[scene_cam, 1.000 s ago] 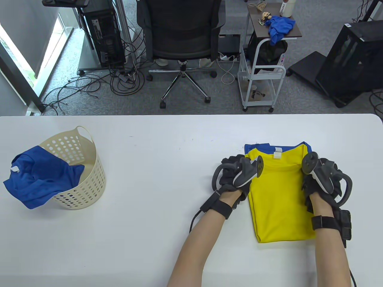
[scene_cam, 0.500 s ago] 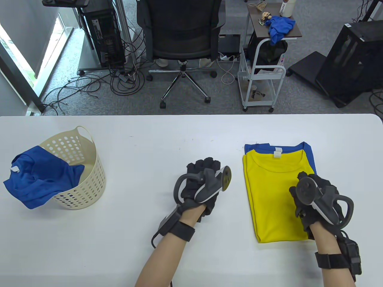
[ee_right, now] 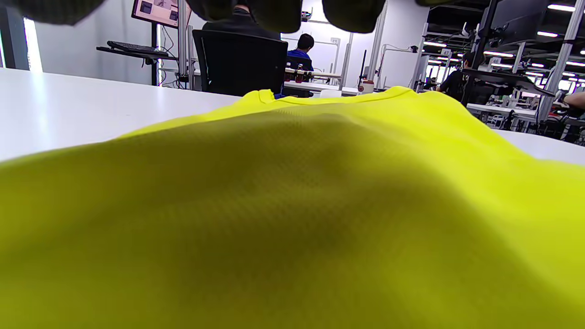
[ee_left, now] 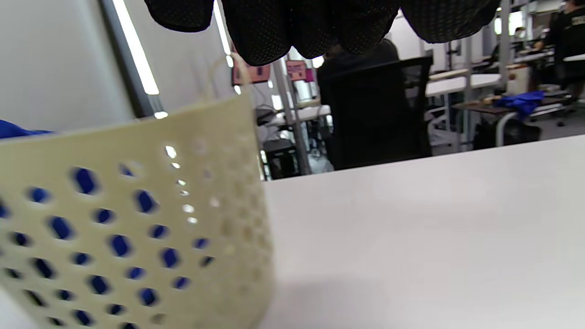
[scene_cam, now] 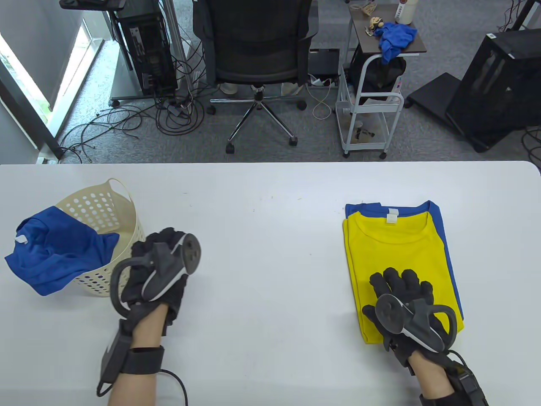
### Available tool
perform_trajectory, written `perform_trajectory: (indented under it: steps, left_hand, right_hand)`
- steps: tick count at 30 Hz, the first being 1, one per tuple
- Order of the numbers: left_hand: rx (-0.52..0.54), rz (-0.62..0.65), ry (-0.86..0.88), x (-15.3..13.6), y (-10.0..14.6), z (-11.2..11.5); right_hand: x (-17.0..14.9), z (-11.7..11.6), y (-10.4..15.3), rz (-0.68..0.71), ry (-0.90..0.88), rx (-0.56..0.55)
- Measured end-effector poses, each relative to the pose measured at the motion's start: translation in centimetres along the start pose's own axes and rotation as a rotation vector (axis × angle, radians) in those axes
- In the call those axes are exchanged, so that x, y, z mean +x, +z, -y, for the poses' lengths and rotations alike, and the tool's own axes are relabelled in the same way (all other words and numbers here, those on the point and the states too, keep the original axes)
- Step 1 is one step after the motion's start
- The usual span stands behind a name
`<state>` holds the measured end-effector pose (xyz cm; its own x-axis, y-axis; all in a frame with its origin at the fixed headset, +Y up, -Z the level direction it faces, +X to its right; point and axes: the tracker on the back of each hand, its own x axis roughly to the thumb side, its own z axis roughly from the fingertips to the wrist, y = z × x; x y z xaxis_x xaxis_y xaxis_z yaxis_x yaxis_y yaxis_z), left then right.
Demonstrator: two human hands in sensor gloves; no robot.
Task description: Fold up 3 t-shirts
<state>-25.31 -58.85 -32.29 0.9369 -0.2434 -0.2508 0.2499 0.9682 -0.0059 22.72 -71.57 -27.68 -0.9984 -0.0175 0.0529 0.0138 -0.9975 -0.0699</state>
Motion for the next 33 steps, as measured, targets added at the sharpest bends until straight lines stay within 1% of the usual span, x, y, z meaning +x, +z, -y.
perform_trajectory:
  steps: [1, 2, 3, 4, 6, 8, 10, 12, 14, 16, 19, 22, 25, 27, 33]
  left_hand:
    - [0.004, -0.033, -0.011, -1.3, -0.1, -0.2]
    - [0.000, -0.093, -0.039, -3.4, -0.1, -0.3]
    - [-0.004, -0.122, -0.056, -4.8, -0.1, -0.2]
    - [-0.003, -0.167, -0.078, -6.9, -0.1, -0.1]
    - [-0.027, -0.236, -0.108, -9.9, -0.1, 0.4]
    - [-0.082, -0.285, -0.132, -12.1, 0.0, 1.1]
    - [-0.150, -0.321, -0.151, -13.4, 0.1, 1.8]
    - [-0.170, -0.344, -0.197, -14.0, 0.1, 2.5]
    - [-0.108, -0.347, -0.243, -14.2, 0.0, 3.0]
    - [-0.066, -0.349, -0.260, -14.0, -0.2, 3.0]
    - [-0.064, -0.370, -0.253, -13.9, -0.6, 3.0]
    - [-0.020, -0.378, -0.241, -13.8, -0.6, 2.5]
    - [0.062, -0.380, -0.179, -13.7, -0.2, 1.1]
    - [0.078, -0.377, -0.149, -13.4, 0.1, -0.1]
    - [0.190, -0.348, -0.028, -11.9, 2.1, -5.1]
  right_hand:
    - [-0.1, 0.0, -0.1, -0.002, -0.011, 0.002]
    - [-0.2, 0.1, -0.1, -0.007, -0.026, 0.002]
    - [-0.3, 0.1, -0.2, -0.010, -0.033, 0.003]
    - [-0.5, 0.2, -0.2, -0.013, -0.040, -0.003]
    - [-0.7, 0.3, -0.2, -0.016, -0.050, -0.006]
    - [-0.8, 0.1, -0.4, -0.023, -0.051, 0.002]
    - [-1.0, -0.1, -0.6, -0.033, -0.044, 0.014]
    - [-1.1, -0.3, -0.7, -0.037, -0.040, 0.026]
    - [-1.1, -0.5, -0.7, -0.038, -0.038, 0.032]
    - [-1.1, -0.4, -0.7, -0.037, -0.040, 0.029]
    - [-1.1, -0.5, -0.7, -0.031, -0.048, 0.031]
    - [-1.0, -0.5, -0.7, -0.027, -0.049, 0.038]
    - [-1.1, -0.4, -0.7, -0.029, -0.054, 0.039]
    - [-1.2, -0.3, -0.7, -0.029, -0.064, 0.036]
    - [-1.5, 0.2, -0.5, -0.027, -0.088, 0.012]
